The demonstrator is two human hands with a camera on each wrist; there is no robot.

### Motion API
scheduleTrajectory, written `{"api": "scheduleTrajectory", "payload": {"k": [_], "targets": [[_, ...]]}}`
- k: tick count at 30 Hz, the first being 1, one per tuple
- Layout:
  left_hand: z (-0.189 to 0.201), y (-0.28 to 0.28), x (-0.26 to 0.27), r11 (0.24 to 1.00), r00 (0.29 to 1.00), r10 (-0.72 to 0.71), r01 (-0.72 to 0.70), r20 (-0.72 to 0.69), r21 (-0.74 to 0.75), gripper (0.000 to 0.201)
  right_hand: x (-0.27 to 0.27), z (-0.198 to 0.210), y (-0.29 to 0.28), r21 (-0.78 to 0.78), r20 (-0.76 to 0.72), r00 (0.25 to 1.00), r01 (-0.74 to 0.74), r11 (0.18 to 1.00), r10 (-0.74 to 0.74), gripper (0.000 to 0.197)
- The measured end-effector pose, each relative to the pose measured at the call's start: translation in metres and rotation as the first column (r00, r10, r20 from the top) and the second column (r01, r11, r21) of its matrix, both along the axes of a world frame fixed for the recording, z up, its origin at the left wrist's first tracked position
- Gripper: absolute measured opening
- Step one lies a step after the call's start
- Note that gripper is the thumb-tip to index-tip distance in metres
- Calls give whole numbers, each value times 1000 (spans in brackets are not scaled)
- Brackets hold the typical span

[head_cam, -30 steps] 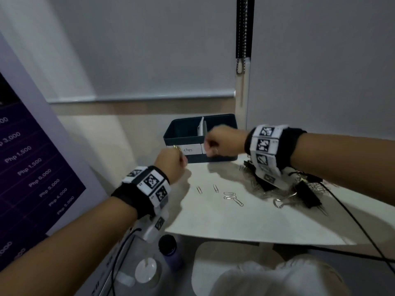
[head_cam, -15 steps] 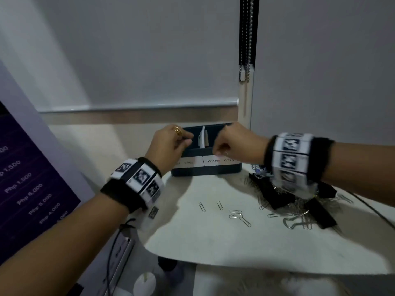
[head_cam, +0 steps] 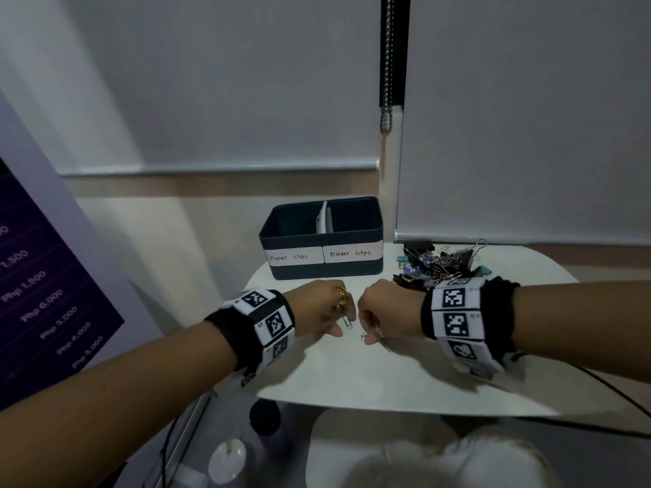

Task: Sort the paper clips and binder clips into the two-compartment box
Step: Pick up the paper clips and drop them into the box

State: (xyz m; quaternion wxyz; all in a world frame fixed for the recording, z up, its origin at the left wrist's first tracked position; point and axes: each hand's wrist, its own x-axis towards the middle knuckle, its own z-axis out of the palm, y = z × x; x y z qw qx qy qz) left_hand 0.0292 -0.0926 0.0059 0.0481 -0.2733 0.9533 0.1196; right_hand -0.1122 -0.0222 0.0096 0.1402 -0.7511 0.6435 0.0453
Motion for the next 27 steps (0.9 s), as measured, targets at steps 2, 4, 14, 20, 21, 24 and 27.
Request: {"api": "scheduleTrajectory", "payload": {"k": [2, 4, 14, 20, 21, 24, 27], "targets": [[-1, -3, 2, 1000, 1000, 1, -1, 4, -24, 21, 1, -2, 0, 13, 13, 1000, -2, 1000, 2, 20], [-1, -6, 5, 999, 999, 22, -20, 28, -43, 14, 1, -4, 1, 13, 22, 1000, -7, 1000, 7, 21], [3, -19, 20, 992, 993, 108, -111, -50, -57, 3, -11, 22, 10, 13, 85, 996, -41, 999, 40, 15], [-11, -16, 30, 1000, 998, 26, -26, -59, -7, 8, -7, 2, 22, 3, -63, 990, 125, 992, -124, 27], [-11, -16, 30, 1000, 998, 31, -31, -59, 0, 9, -4, -1, 22, 0, -65, 989, 133, 991, -133, 30], [-14, -17, 28, 956, 966, 228, -198, -125, 216, 15, 1, -2, 20, -8, -75, 992, 100, 995, -100, 22], [-20, -11, 23, 792, 845, 491, -331, -212, 513, 29, 6, -7, 17, 41, -146, 988, 62, 997, -56, 11]]}}
